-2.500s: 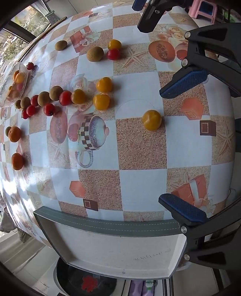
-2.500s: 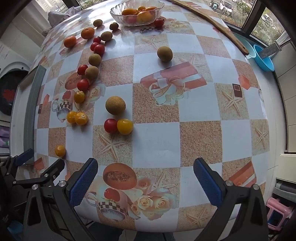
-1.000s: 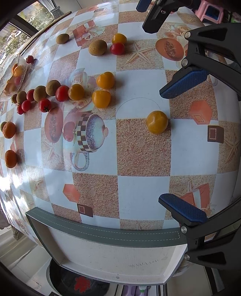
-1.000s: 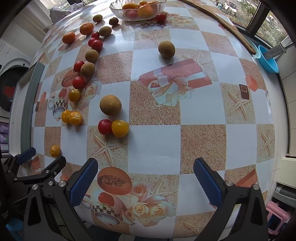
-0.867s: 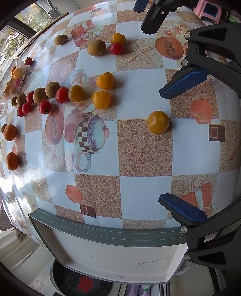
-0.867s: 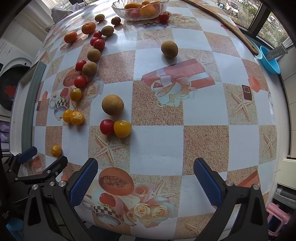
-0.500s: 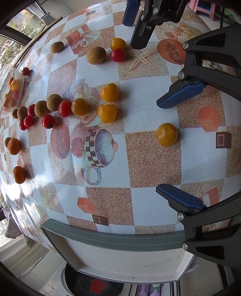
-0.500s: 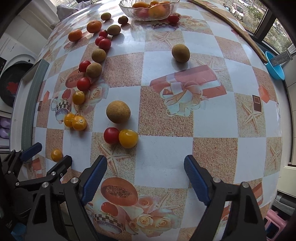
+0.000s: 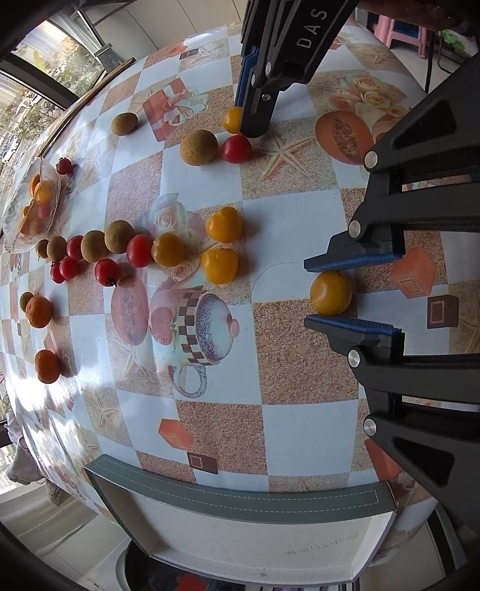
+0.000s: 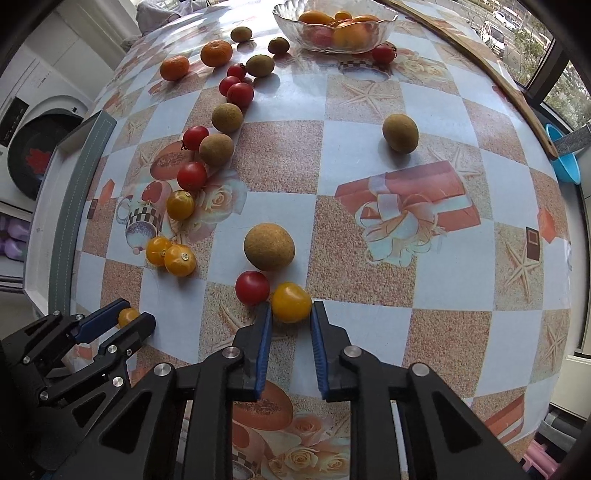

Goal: Organize fruits
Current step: 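Close the left gripper on a yellow cherry tomato while the right grips another, then carry both yellow tomatoes over the white tray and open both grippers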

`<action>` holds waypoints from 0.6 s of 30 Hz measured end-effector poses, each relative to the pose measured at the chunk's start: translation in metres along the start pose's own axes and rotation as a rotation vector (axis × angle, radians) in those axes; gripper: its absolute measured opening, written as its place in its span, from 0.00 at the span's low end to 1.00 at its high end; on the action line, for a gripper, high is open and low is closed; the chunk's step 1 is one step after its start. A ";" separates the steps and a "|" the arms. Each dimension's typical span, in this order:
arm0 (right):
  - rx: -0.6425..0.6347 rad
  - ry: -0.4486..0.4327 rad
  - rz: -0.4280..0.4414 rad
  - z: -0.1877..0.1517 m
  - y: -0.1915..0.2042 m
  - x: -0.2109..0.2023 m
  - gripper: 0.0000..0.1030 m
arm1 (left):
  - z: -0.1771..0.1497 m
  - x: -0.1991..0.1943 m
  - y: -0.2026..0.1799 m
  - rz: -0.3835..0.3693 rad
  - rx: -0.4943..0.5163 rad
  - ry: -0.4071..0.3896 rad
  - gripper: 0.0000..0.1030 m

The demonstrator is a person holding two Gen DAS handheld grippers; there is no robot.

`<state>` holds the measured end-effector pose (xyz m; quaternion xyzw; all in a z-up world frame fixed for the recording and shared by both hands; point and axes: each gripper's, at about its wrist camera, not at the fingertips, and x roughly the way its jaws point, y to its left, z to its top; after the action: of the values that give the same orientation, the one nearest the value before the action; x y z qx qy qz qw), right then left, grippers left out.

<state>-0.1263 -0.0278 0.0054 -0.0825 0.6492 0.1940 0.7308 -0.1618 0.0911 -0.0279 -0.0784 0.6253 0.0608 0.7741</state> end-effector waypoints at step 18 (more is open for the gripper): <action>-0.001 -0.044 0.123 -0.002 0.017 -0.033 0.22 | -0.010 -0.055 0.062 -0.058 -0.091 -0.063 0.24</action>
<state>-0.1371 -0.0187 0.0396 -0.0384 0.6366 0.2407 0.7316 -0.1946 0.1499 0.0210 -0.1296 0.5946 0.0692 0.7905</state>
